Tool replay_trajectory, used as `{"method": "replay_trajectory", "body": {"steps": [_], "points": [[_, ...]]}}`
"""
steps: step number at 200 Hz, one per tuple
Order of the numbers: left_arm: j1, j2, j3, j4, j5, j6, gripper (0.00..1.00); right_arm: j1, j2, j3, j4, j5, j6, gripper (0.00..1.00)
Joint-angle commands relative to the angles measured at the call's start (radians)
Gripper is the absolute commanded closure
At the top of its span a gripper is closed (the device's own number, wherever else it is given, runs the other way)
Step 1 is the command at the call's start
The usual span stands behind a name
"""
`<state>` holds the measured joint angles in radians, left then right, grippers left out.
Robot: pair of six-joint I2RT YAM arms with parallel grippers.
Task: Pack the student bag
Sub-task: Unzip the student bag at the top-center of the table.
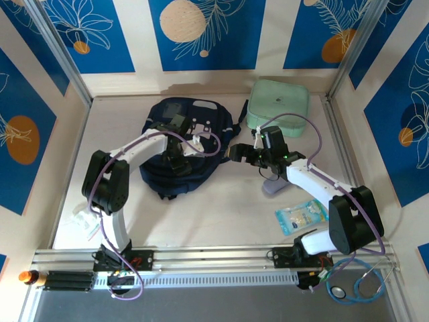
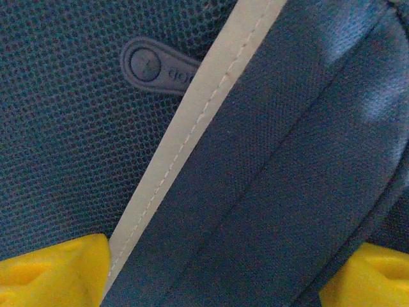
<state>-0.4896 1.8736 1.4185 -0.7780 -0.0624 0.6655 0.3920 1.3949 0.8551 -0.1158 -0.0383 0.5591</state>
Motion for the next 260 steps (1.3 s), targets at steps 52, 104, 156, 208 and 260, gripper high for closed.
{"method": "replay_trajectory", "body": {"steps": [52,104,156,208,260], "points": [[-0.009,-0.066,-0.008,0.145,-0.010,-0.040,0.52,-0.012,0.000,0.001,0.031,-0.048,0.042,0.07],[-0.009,-0.096,-0.009,0.145,-0.015,-0.047,0.76,-0.012,0.017,0.003,0.044,-0.070,0.056,0.08],[-0.010,-0.090,-0.015,0.188,-0.078,-0.044,0.93,-0.012,0.029,0.011,0.044,-0.080,0.061,0.09],[-0.010,-0.174,-0.051,0.198,0.001,-0.077,1.00,-0.016,0.056,0.051,0.043,-0.103,0.085,0.09],[-0.010,-0.344,-0.178,0.243,0.093,-0.186,1.00,-0.022,0.218,0.220,0.095,-0.255,0.105,0.17]]}}
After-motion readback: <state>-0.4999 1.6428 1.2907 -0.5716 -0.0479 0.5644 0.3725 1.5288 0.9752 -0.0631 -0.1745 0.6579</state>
